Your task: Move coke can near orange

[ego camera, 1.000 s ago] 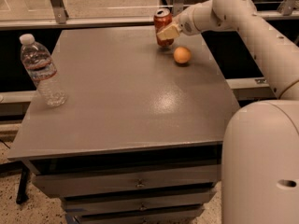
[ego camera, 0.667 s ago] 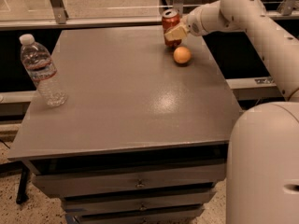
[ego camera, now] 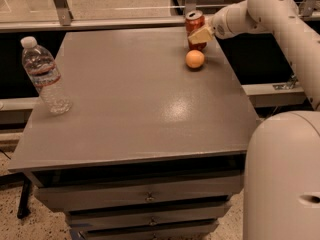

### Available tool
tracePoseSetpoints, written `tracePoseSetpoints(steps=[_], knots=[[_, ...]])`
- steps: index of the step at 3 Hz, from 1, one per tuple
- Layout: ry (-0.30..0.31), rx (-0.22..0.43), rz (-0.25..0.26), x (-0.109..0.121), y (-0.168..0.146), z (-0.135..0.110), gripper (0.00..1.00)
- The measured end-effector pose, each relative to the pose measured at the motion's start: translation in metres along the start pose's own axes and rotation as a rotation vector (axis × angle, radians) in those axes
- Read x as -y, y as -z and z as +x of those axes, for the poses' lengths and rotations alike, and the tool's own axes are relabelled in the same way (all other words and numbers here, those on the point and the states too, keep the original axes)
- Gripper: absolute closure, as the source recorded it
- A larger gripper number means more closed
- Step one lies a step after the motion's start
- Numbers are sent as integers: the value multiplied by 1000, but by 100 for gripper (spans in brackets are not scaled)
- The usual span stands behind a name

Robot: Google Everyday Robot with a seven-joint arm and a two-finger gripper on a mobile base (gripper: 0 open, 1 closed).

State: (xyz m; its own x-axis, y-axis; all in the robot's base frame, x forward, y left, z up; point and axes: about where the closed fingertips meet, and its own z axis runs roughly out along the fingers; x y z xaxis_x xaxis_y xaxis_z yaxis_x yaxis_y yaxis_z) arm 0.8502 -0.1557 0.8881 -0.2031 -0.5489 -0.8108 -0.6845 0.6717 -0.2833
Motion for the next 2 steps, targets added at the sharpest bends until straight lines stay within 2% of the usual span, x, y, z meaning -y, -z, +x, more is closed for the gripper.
tracePoseSetpoints(steps=[2], knots=[[-24, -46, 17, 21, 20, 30, 100]])
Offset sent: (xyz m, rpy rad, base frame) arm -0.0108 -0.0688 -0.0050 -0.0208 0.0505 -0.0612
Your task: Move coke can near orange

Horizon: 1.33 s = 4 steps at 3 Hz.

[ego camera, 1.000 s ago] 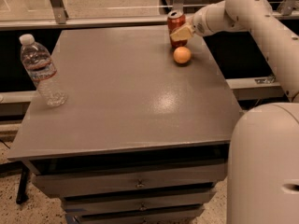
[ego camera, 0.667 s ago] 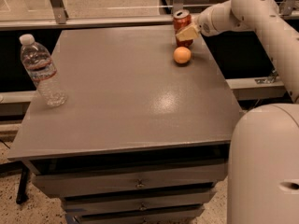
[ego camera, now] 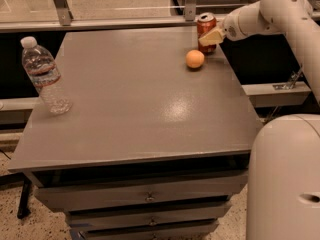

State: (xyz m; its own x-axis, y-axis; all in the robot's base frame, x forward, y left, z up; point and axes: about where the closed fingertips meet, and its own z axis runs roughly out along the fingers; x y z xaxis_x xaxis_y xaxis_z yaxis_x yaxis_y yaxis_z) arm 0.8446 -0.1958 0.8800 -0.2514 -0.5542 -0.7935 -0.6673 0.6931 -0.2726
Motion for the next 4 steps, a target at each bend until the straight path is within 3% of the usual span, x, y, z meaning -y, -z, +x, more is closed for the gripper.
tracePoseSetpoints(steps=[2, 3, 4], knots=[[-48, 13, -58, -3, 14, 18, 100], [-59, 19, -77, -5, 16, 20, 84], [-59, 19, -77, -5, 16, 20, 61]])
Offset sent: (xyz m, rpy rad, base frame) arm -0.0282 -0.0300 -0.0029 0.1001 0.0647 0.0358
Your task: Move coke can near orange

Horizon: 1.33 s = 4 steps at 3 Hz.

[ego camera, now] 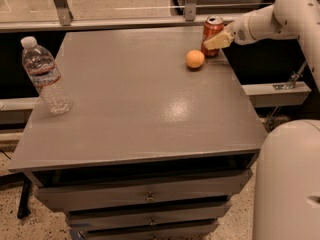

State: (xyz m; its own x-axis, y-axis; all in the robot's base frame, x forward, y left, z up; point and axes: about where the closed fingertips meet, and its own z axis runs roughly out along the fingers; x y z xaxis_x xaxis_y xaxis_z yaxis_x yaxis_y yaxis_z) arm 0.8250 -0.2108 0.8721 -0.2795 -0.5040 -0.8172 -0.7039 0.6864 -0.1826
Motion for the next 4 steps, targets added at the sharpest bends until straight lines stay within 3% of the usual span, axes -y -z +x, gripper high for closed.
tracePoseSetpoints(steps=[1, 2, 3, 4], knots=[[-10, 4, -46, -7, 1, 4, 38], [-10, 4, -46, -7, 1, 4, 15], [-11, 5, -95, -14, 3, 7, 0], [-7, -7, -174, -22, 9, 19, 0]])
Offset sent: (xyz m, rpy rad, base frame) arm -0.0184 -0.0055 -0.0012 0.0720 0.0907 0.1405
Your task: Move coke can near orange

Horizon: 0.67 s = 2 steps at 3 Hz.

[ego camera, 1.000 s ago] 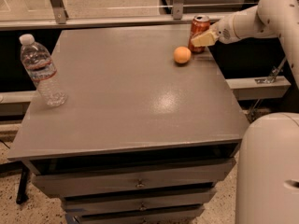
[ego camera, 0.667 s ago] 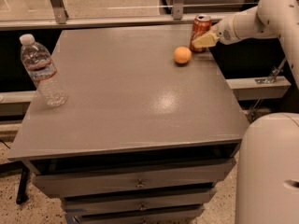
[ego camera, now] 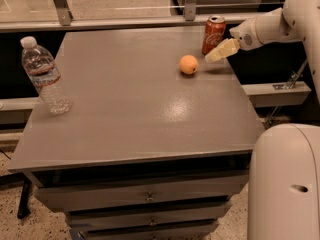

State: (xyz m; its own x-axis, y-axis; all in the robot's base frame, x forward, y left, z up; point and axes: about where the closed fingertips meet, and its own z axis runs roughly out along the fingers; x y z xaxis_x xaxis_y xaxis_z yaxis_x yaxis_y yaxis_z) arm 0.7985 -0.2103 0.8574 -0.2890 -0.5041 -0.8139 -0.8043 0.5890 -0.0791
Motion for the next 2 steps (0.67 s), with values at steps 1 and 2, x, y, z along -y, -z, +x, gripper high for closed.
tracePoseSetpoints(steps=[1, 2], knots=[[-2, -2, -5, -1, 7, 5, 0], [-2, 1, 0, -2, 22, 10, 0]])
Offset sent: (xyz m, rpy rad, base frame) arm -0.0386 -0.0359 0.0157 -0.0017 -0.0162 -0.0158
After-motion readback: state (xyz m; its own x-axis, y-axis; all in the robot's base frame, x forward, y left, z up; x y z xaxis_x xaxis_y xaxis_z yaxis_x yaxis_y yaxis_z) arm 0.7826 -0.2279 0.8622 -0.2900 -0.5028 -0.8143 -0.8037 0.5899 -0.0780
